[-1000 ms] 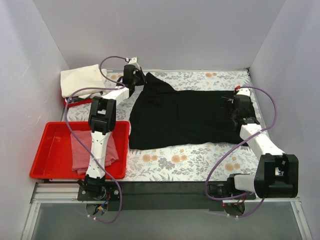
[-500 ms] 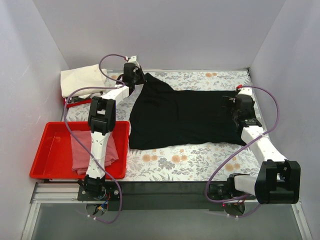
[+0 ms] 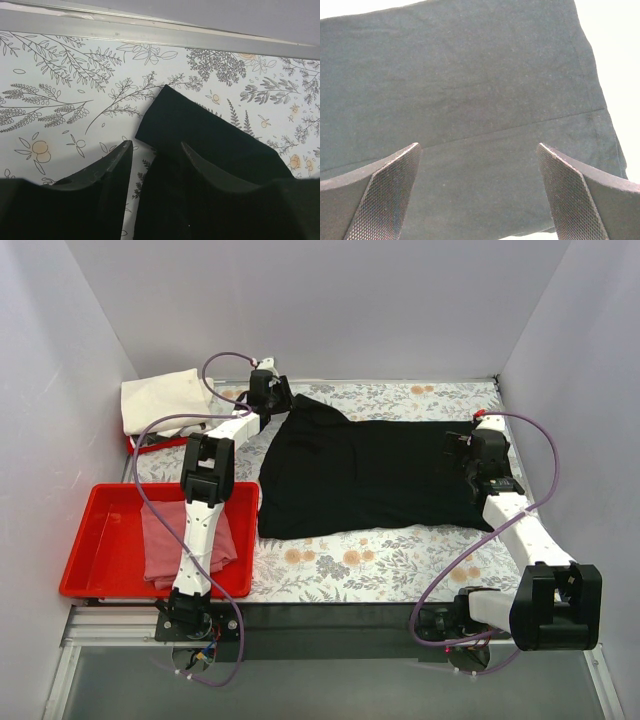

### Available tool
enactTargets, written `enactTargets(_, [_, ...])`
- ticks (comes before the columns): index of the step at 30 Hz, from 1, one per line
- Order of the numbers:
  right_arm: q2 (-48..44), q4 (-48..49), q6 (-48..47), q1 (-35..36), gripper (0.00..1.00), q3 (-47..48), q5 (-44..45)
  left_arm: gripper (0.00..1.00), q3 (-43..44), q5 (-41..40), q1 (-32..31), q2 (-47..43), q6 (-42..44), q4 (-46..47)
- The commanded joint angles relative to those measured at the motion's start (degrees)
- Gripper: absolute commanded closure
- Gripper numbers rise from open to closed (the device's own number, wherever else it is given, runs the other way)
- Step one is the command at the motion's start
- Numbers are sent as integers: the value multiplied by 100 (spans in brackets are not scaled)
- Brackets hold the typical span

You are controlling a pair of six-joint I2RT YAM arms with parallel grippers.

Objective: Fold and stack the t-shirts
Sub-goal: Fold the tshirt

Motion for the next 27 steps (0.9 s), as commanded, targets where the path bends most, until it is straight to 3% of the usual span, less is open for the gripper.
enactTargets(1, [-64,36,-51,29,11,57,20,60,266,-109,24,22,85,-31])
enactTargets(10, [24,36,-60,29,11,92,20,60,635,32,68,400,-64,-259])
enactTargets(15, [42,36,-60,29,11,92,11,68,556,-74,68,365,-91,-207])
enactTargets(18, [77,45,-60,29,11,92,-15,80,538,-65,86,339,-109,-172])
enactTargets(24, [112,36,-60,29,11,101,-24,92,547,-100,112,339,-170,-181])
enactTargets(27, [121,45,-60,29,11,101,-41,93,486,-179,112,207,-197,-172])
